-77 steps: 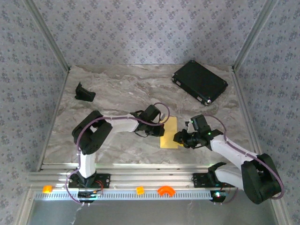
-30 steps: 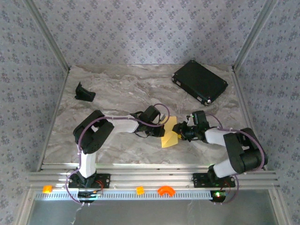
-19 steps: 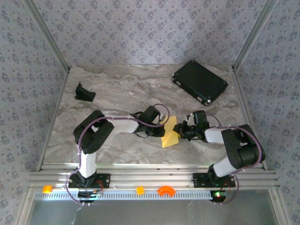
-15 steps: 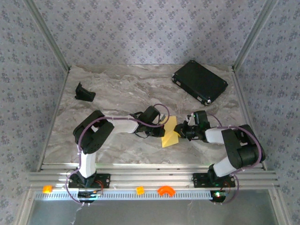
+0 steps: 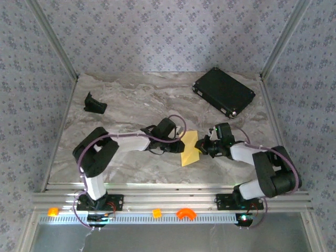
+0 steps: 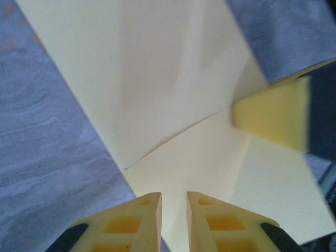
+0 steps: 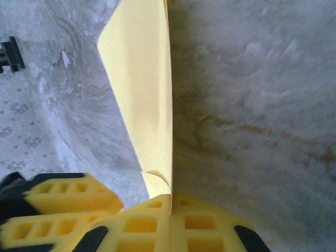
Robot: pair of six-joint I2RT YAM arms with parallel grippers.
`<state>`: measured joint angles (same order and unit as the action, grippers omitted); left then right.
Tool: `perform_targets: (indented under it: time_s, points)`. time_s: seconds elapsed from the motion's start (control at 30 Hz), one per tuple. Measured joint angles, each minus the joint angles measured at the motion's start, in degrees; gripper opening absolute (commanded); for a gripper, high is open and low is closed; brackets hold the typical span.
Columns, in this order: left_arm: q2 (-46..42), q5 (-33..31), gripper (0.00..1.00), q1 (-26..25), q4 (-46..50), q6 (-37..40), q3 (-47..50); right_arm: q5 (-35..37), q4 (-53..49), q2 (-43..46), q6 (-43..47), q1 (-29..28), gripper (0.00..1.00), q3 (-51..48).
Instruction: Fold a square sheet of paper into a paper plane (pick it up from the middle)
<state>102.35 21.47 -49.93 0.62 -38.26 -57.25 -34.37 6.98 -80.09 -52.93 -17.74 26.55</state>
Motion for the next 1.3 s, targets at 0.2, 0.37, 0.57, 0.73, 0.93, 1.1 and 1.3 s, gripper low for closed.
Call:
perform_targets:
  time_s: [0.2,0.37,0.57,0.73,0.93,1.1,1.3]
  points:
    - [-9.3,-1.6,0.27,0.0,0.0,-0.9,0.0,5.1,-13.6,7.5,1.6,-3.2,0.02,6.7]
    - [-12.5,-2.8,0.28,0.5,0.3,-1.3,0.0,7.7,-18.7,11.8,1.9,-4.3,0.02,7.5]
    - [-13.1,-3.2,0.3,2.1,1.2,-1.9,1.4,9.0,-22.6,12.9,2.9,-4.3,0.02,7.9]
    - [-16.1,-4.3,0.3,4.9,0.5,-3.6,6.0,13.3,-28.1,12.9,6.6,-6.5,0.02,12.8]
    - [-23.2,-7.2,0.31,11.3,-3.5,-10.0,15.6,30.5,-41.3,11.1,13.7,-15.5,0.01,24.9]
    - [-28.5,-9.6,0.31,16.5,-3.4,-14.7,21.2,49.2,-53.7,6.4,17.1,-23.6,0.01,32.7]
    - [-36.3,-13.2,0.37,22.0,0.1,-17.5,25.1,63.9,-64.0,-5.3,17.2,-29.3,0.01,37.9]
